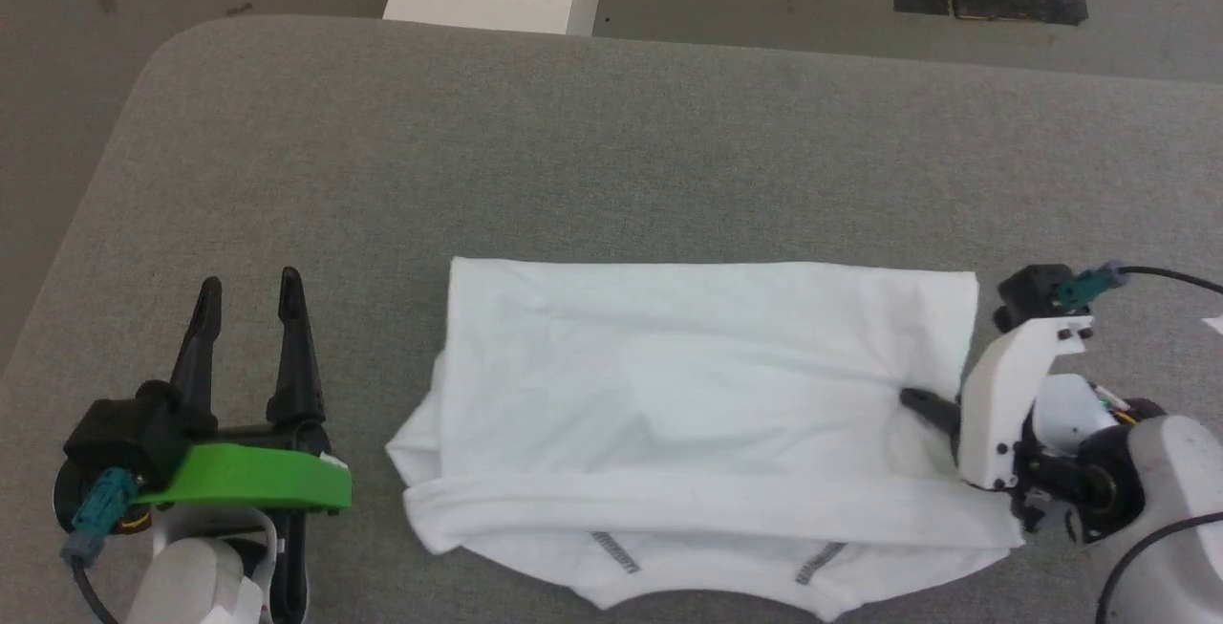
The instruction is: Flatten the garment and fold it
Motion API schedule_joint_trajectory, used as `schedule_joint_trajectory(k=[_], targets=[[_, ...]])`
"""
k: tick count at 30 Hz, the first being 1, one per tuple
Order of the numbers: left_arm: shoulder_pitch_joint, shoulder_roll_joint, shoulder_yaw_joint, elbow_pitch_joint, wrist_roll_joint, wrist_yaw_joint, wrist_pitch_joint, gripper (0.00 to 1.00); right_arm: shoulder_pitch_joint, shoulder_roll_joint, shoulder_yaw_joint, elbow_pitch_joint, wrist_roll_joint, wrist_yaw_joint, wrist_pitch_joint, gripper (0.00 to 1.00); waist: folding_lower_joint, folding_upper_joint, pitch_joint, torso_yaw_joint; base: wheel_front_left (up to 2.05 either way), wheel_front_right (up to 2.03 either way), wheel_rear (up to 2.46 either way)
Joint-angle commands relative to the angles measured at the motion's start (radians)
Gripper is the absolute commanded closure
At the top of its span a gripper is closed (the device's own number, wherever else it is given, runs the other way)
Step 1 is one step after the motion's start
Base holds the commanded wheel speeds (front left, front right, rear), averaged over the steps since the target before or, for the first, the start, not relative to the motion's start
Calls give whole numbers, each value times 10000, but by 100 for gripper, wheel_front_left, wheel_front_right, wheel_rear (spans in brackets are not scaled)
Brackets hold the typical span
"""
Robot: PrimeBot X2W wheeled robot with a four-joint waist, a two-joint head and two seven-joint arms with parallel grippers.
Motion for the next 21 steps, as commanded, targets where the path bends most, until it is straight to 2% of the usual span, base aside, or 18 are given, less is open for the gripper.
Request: schedule_joint_trajectory(k=[1, 8, 12, 16, 21], targets=[[98, -53, 41, 26, 132, -66, -47, 0, 193, -401, -340, 183, -230, -27, 57, 100, 0, -1, -35, -41, 0, 0, 0], [195, -182, 27, 179, 277, -215, -47, 0, 340, -1165, -1916, -32, -1010, -27, 594, 100, 0, -1, -155, -197, 0, 0, 0], [265, -226, 40, 237, 328, -269, -47, 0, 298, -1447, -2451, -405, -1560, -27, 1039, 100, 0, -1, -280, -308, 0, 0, 0], [371, -239, 13, 344, 362, -330, -47, 0, 301, -1657, -2403, -1028, -1870, -27, 1627, 100, 0, -1, -521, -394, 0, 0, 0], [525, -287, -28, 431, 366, -360, -47, 0, 467, -1474, -1879, -2348, -1268, -27, 2313, 100, 0, -1, -874, -465, 0, 0, 0]])
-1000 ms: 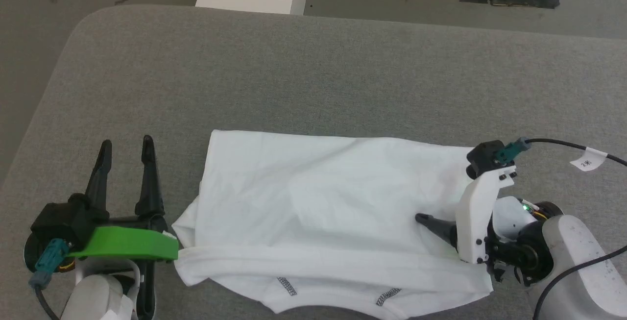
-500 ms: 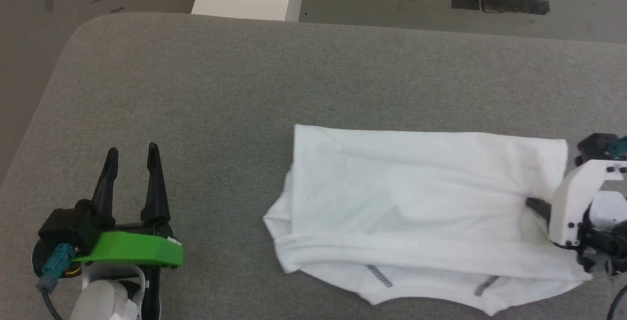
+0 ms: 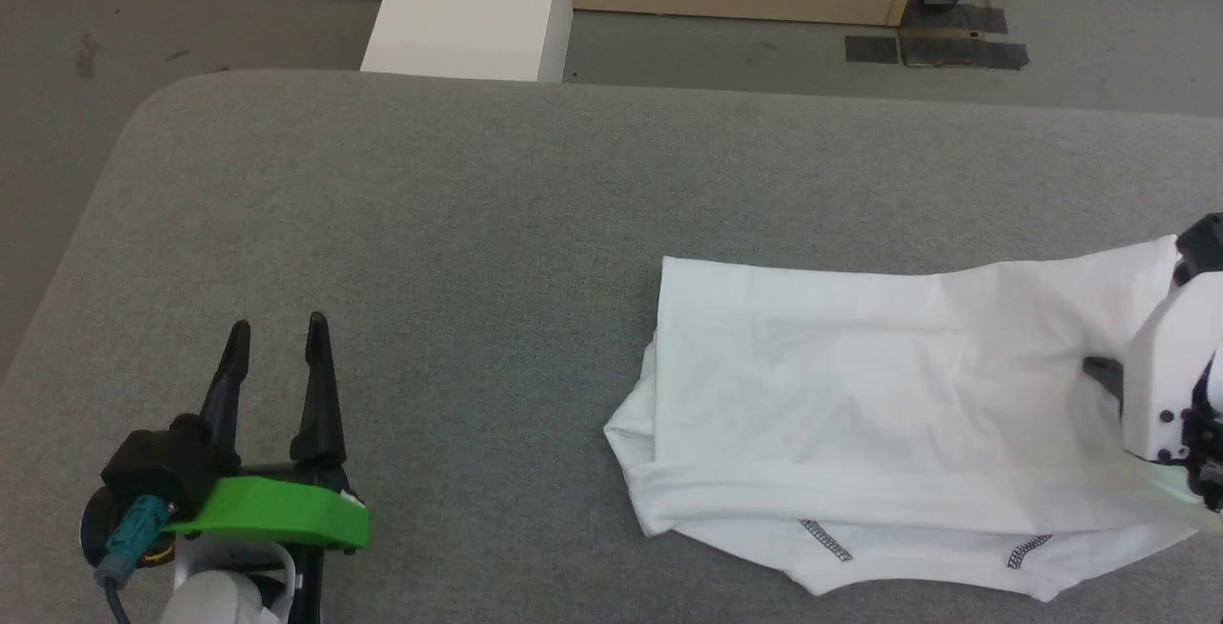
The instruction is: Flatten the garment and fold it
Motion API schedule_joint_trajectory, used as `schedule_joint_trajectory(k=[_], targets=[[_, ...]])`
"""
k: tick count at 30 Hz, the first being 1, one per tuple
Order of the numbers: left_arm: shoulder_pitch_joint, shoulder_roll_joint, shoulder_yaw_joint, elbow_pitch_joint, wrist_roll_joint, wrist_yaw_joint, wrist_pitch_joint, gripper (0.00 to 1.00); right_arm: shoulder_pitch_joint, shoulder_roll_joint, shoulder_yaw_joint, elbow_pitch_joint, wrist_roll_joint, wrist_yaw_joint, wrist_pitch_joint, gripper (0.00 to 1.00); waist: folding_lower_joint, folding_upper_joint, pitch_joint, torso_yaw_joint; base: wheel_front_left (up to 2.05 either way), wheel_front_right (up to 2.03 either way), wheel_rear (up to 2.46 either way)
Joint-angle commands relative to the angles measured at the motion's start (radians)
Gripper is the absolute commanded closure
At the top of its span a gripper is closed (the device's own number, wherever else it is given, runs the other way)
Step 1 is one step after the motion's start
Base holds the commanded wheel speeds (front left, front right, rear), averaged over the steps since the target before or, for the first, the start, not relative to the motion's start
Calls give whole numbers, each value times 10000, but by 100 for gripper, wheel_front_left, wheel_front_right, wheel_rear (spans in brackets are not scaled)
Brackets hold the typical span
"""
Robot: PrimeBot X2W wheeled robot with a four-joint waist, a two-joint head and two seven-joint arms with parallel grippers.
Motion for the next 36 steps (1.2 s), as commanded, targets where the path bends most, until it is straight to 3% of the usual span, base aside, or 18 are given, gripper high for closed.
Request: schedule_joint_trajectory(k=[1, 7, 12, 21, 35, 36], targets=[[131, -56, -21, 47, 42, -104, -47, 0, 211, 153, 160, -357, 264, -17, 193, 100, 0, 0, -205, -54, 0, 0, 0], [208, -120, -117, 93, 30, -150, -47, 0, 345, 515, 1050, -1622, 903, -17, 762, 100, 0, 0, -328, -51, 0, 0, 0], [187, -176, -209, 87, 29, -230, -47, 0, 21, 905, 1965, -1655, 1055, -17, 606, 100, 0, 0, -183, 80, 0, 0, 0], [-171, -362, -364, 244, 32, -433, -47, 0, -1269, 1636, 3848, 29, 999, -17, -540, 100, 0, 0, 485, 744, 0, 0, 0], [-481, -708, -374, 501, 140, -688, -47, 0, -1729, 1877, 4797, 1942, 960, -17, -1793, 100, 0, 0, 902, 1093, 0, 0, 0], [-514, -733, -385, 524, 154, -711, -47, 0, -1774, 1883, 4912, 1996, 970, -17, -1910, 70, 0, 0, 906, 1095, 0, 0, 0]])
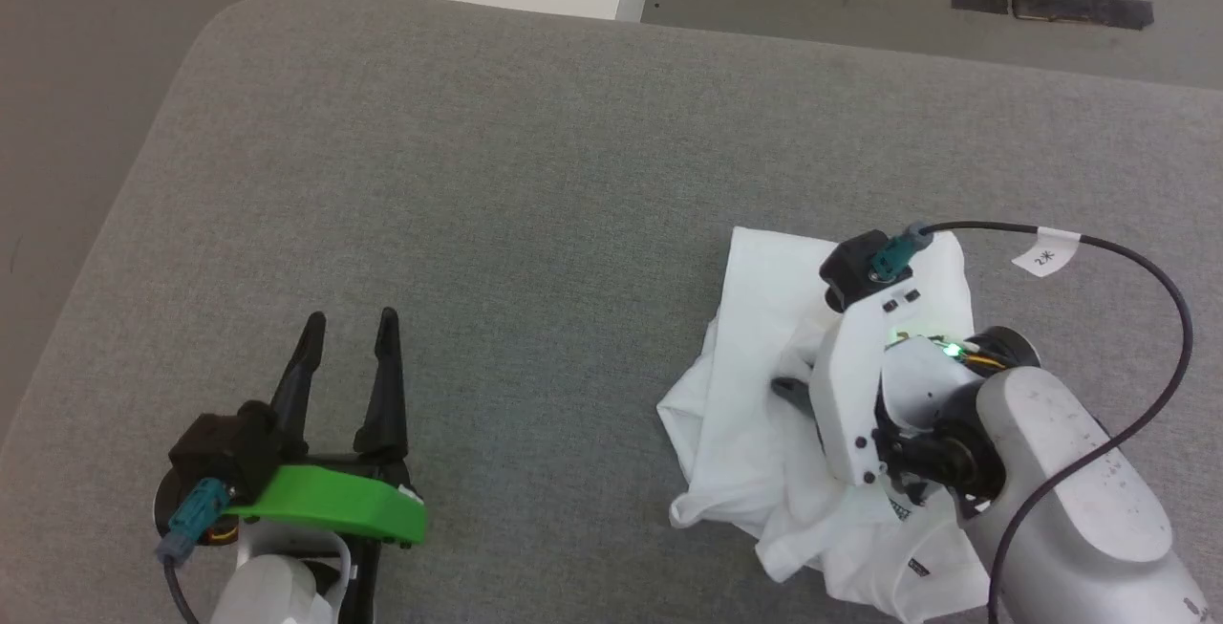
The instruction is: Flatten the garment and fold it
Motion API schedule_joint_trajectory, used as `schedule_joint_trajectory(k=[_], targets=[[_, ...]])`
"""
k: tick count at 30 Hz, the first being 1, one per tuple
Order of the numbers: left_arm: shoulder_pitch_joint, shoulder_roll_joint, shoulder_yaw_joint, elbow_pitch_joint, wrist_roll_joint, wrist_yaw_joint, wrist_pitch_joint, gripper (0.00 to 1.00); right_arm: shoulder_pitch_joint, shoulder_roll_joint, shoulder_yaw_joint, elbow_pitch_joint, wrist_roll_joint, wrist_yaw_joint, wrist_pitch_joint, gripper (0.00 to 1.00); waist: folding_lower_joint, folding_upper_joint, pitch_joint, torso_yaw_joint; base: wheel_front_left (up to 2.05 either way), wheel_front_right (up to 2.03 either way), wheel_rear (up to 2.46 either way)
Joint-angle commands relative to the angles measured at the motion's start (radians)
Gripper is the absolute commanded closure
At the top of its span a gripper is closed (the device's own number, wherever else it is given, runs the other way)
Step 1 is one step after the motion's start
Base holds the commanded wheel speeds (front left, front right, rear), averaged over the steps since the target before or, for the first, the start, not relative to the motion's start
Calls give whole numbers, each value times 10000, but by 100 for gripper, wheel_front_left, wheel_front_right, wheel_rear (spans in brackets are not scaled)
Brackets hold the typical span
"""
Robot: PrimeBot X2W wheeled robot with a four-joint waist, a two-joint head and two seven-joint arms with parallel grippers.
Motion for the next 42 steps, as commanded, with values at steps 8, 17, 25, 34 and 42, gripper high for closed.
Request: schedule_joint_trajectory(k=[8, 17, 25, 34, 42], targets=[[-270, -94, -73, 217, 150, -212, -47, 0, -921, 142, 1203, -478, 239, -15, -1100, 0, 0, 0, -112, -161, 0, 0, 0], [-185, 36, 17, 321, 271, -266, -47, 0, -1512, 266, 2037, -884, 615, -15, -2010, 0, 0, 0, -577, -493, 0, 0, 0], [237, 187, 284, 86, 300, -22, -47, 0, -998, -300, 431, -1149, -934, -15, -1980, 0, 0, 0, -1093, -1015, 0, 0, 0], [455, 235, 225, -136, 244, 40, 13, 0, 1073, -290, -2009, -1952, -3152, -15, -457, 0, 0, 0, -1089, -1230, 0, 0, 0], [364, 267, 132, -178, 203, 47, 36, 0, 2150, 371, -2390, -1970, -3550, -15, -139, 0, 0, 0, -773, -1171, 0, 0, 0]])
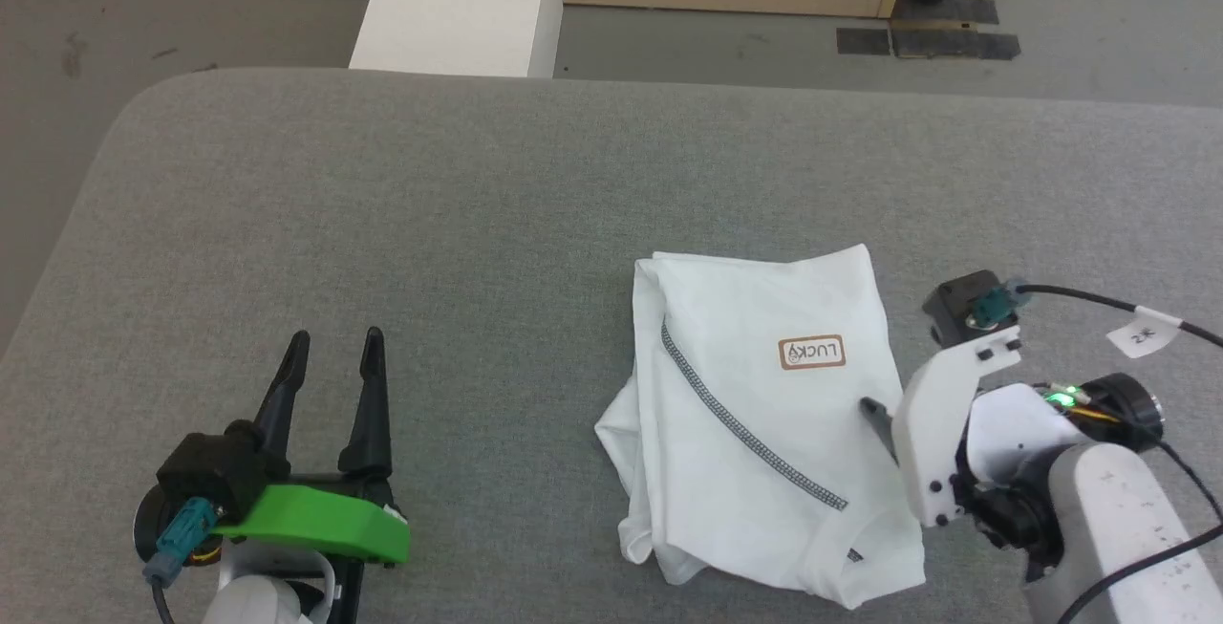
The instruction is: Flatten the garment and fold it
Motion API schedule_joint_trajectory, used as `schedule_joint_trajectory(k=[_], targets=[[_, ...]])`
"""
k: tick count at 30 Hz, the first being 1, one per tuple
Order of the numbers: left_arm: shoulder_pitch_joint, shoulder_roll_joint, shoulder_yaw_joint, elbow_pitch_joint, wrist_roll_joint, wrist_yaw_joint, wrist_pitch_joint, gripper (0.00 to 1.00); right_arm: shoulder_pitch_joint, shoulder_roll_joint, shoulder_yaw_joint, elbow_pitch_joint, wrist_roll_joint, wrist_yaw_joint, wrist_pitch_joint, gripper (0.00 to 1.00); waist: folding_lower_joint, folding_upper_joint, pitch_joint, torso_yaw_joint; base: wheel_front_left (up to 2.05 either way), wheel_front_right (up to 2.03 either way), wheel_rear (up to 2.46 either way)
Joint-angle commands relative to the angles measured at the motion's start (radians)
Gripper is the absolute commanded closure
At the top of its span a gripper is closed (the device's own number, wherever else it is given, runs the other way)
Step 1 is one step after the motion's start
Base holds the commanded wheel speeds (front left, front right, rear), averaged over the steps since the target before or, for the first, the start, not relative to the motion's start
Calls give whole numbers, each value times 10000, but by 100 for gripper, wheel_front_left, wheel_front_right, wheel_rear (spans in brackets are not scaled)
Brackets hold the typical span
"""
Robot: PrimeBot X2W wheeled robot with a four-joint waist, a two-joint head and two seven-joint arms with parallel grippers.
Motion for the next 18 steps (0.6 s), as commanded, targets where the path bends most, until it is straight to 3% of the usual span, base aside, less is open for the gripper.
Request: schedule_joint_trajectory(k=[1, 11, 12, 13, 14, 18], targets=[[-16, 68, 6, -9, -14, 71, 18, 0, 88, 135, 19, 119, -65, -15, -72, 0, 0, 0, 97, 26, 0, 0, 0], [-128, 51, -24, 38, -88, 109, -1, 0, 13, 375, 418, 1495, -193, -15, -629, 0, 0, 0, 275, 176, 0, 0, 0], [-135, 51, -23, 47, -93, 113, -3, 0, -18, 353, 448, 1588, -174, -15, -673, 53, 0, 0, 275, 179, 0, 0, 0], [-140, 53, -16, 56, -102, 119, -6, 0, -73, 338, 457, 1661, -129, -15, -787, 82, 0, 0, 280, 176, 0, 0, 0], [-142, 56, -9, 62, -107, 124, -8, 0, -126, 306, 469, 1710, -109, -15, -885, 99, 0, 0, 281, 169, 0, 0, 0], [-71, 95, 56, 49, -121, 166, -20, 0, -386, 56, 775, 1846, 60, -15, -1102, 100, 0, 0, 202, -52, 0, 0, 0]])
